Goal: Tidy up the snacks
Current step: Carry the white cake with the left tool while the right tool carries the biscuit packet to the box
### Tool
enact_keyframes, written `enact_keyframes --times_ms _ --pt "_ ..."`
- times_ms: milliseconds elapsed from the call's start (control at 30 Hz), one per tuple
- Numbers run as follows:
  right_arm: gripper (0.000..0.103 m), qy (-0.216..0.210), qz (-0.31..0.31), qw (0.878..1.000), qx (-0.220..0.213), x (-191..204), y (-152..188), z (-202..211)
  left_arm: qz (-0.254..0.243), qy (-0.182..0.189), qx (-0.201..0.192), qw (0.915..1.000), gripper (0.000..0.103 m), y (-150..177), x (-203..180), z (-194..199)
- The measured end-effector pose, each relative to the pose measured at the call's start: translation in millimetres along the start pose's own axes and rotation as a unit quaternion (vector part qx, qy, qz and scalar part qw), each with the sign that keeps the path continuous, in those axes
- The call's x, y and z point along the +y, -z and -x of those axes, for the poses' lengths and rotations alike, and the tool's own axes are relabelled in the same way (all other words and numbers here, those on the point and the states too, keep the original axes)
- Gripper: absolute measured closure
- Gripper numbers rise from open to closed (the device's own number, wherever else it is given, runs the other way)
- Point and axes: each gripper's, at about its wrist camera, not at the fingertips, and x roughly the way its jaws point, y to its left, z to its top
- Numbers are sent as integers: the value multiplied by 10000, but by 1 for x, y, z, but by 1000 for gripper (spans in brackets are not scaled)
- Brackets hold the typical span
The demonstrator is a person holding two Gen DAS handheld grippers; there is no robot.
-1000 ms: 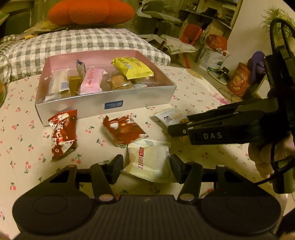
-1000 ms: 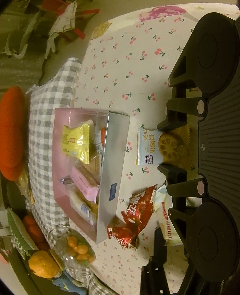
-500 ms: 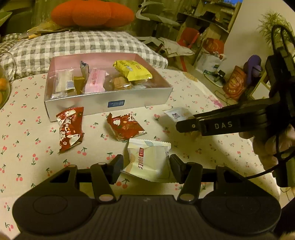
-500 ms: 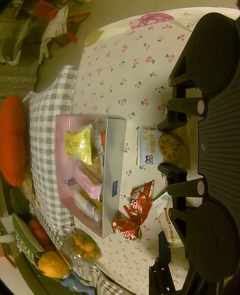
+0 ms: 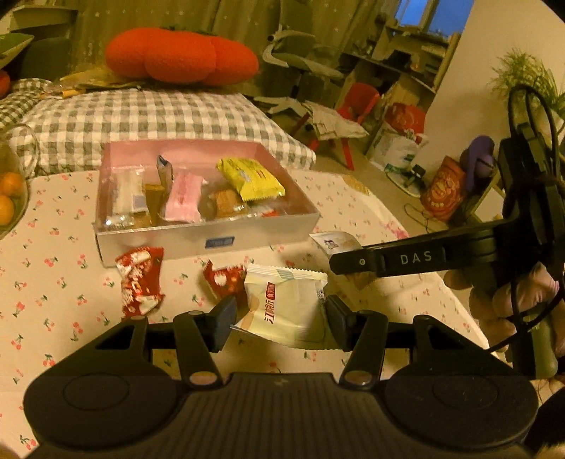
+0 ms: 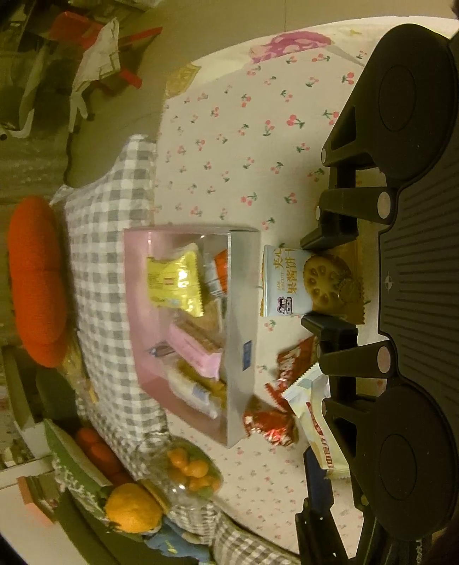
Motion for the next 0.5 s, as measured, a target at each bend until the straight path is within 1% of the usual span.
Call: enact_keyframes --times_ms 167,400,500 --pt "64 -71 -169 9998 -103 0 -10 3 124 -131 -148 9997 51 -8 5 1" --pt "64 -370 -483 9978 -261 1 -24 4 329 -479 -362 9977 51 -20 21 5" --pt "64 -539 -606 9963 -289 3 -30 1 339 -708 -426 9960 51 -27 28 4"
